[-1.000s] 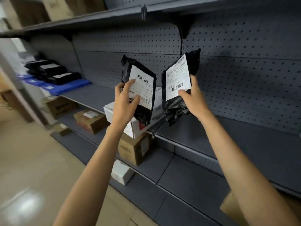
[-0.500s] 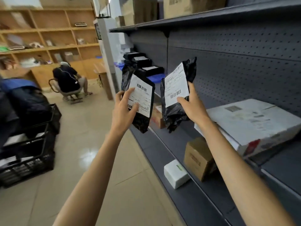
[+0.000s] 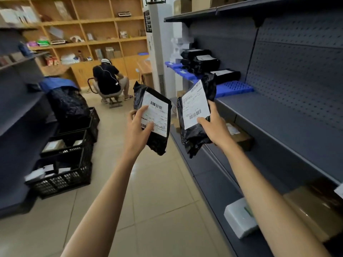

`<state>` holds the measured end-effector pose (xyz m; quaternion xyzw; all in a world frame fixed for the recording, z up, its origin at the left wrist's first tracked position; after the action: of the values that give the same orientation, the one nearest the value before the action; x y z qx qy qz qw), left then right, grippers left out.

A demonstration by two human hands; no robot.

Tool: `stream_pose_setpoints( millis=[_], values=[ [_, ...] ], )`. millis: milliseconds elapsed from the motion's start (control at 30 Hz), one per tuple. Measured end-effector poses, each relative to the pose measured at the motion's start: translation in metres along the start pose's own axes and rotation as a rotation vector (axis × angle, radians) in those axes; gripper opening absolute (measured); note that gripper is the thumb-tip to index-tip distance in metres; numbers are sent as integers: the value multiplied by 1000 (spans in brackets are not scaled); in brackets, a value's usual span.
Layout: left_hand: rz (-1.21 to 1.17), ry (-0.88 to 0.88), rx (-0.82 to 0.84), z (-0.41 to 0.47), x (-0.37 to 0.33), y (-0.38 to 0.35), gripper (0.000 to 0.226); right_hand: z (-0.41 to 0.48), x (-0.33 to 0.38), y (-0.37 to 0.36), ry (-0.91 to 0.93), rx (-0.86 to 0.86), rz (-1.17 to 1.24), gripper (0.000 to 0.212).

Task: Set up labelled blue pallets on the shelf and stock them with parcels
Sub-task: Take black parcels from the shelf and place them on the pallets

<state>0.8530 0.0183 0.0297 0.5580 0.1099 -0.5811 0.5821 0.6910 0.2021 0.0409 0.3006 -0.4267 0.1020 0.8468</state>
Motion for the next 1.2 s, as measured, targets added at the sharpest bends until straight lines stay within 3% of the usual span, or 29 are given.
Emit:
stream_pose_setpoints(
  millis=[167,567,767,967,1200],
  values=[
    [-77,-2,75,77,14,-53,52,71,-46,-7,-40,-24,-9,59],
    [-108,-93,46,319,-31,-189,51,330,-142,12,45,-89,-39,58],
    [-161,-92,101,411,-38,-268,53,410,-205,21,-2,-112,-70,59],
    [-279,-148,326,493,-61,-378,52,459,-265,65,-136,-250,-182,60],
    [-405,-431,658,572,-121,-500,51,497,-305,109,-271,-575,-372,63]
  ],
)
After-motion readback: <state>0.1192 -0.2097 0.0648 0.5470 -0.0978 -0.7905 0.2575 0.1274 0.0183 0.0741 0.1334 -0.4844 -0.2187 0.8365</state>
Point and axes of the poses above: each hand's wrist, its own z-axis towards the middle knuckle, its own y-axis out of the back of the hand, x = y × z, the point moved 1 cm from there along z, towards the middle knuckle, and after that the axes turned 12 degrees about y, right-handed, at the moved point
